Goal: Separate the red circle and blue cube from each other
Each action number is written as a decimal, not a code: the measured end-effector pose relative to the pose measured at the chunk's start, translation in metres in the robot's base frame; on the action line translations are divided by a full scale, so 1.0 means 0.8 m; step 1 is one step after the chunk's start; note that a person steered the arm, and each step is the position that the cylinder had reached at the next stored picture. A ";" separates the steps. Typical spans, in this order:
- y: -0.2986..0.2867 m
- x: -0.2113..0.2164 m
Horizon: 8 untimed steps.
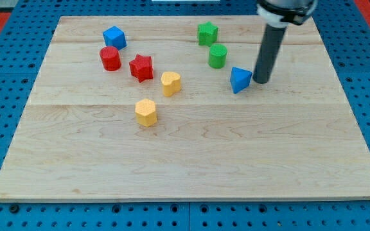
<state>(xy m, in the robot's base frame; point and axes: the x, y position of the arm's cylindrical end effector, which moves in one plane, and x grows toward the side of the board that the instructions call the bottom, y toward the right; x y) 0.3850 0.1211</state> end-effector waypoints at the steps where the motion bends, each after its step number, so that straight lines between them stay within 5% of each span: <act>1: -0.039 0.000; 4: -0.019 0.037; 5: -0.022 0.100; 6: -0.106 0.095; 8: -0.141 -0.021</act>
<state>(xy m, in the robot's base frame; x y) 0.3684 0.0086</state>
